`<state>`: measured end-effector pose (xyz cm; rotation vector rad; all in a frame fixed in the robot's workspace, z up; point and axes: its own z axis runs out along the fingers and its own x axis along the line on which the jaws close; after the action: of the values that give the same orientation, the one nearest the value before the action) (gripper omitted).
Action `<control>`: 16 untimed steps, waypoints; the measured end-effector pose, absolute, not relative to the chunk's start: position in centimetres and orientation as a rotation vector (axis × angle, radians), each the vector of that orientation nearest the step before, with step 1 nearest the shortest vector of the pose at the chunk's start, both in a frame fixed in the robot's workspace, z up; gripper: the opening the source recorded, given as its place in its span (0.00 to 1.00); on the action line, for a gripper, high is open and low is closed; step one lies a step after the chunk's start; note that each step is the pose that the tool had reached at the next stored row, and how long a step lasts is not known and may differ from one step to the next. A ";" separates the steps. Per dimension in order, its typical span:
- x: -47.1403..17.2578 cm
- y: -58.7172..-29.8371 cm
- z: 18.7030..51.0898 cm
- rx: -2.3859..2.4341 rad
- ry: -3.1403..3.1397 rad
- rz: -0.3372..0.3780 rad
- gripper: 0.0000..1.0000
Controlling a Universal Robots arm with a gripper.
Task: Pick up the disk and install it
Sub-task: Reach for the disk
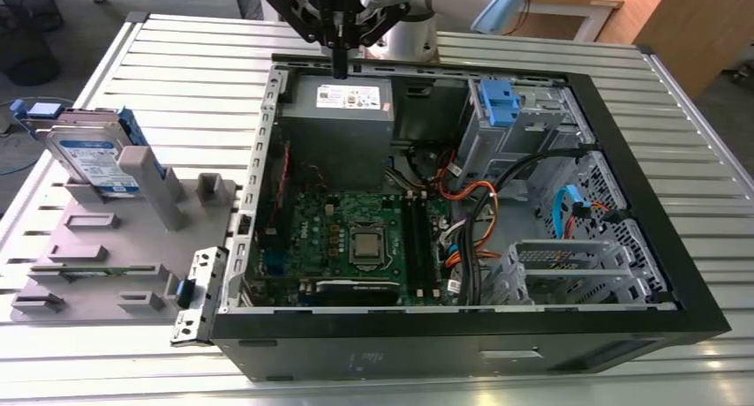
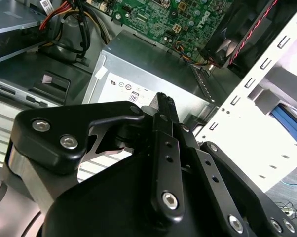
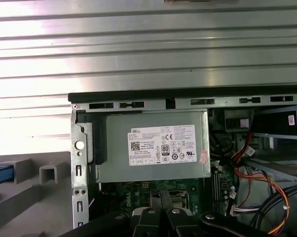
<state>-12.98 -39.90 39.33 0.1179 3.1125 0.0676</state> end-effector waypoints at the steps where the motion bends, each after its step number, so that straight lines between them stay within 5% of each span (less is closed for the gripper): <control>1: -13.0 -39.9 39.3 0.118 3.112 0.068 0.11; 16: -13.5 -39.9 39.3 0.118 3.112 0.068 0.11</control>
<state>-13.46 -39.90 39.33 0.1182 3.1125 0.0676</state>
